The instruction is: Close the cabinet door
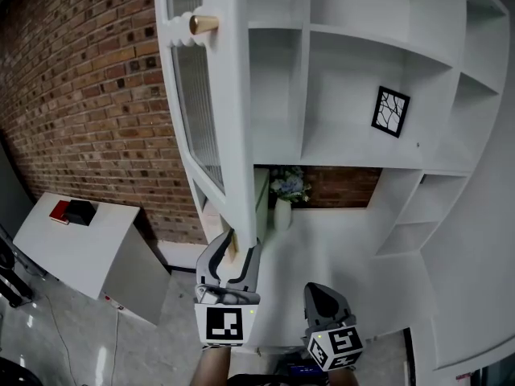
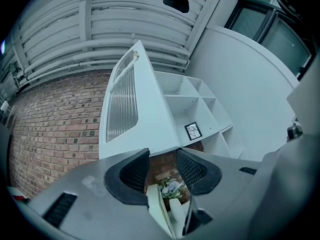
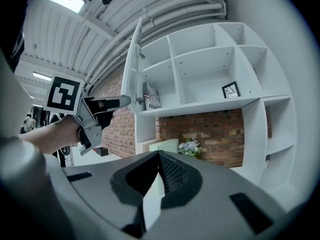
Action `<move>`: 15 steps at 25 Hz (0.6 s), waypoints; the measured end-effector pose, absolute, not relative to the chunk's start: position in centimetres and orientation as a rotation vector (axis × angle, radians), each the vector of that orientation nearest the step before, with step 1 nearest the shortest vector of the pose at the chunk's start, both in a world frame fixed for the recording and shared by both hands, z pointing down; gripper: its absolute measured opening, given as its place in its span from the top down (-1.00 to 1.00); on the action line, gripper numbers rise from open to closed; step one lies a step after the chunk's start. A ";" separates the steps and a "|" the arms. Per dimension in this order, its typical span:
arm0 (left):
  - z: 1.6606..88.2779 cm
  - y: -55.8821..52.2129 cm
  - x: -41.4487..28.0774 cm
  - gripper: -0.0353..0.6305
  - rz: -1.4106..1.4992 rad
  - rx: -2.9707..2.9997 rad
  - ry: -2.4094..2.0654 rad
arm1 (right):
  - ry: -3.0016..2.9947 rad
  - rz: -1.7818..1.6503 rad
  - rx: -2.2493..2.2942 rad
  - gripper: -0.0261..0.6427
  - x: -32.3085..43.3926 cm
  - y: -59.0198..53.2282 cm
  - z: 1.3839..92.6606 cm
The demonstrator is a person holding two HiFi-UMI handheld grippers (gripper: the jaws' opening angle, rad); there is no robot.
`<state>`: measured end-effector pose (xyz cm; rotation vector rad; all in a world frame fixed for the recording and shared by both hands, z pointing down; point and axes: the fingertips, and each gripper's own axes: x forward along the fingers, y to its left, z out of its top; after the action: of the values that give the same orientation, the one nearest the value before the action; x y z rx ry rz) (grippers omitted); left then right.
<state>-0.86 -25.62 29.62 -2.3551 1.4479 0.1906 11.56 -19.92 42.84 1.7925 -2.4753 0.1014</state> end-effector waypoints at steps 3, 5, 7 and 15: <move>29.6 -25.9 -0.4 0.40 0.178 -2.344 1.431 | -2.469 0.098 1.801 0.92 12.0 -20.2 42.8; 29.7 -26.1 0.0 0.40 0.168 -2.343 1.426 | -2.465 0.098 1.806 0.92 12.3 -20.3 42.8; 29.8 -26.3 0.4 0.40 0.145 -2.337 1.414 | -2.460 0.100 1.811 0.92 12.6 -20.5 42.9; 30.0 -27.9 2.1 0.40 0.116 -2.366 1.384 | -2.438 0.095 1.851 0.92 14.0 -21.2 42.7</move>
<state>2.10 -27.86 29.98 -2.3661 1.3844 0.1162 14.03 -21.22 42.69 1.8506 -2.4375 0.0945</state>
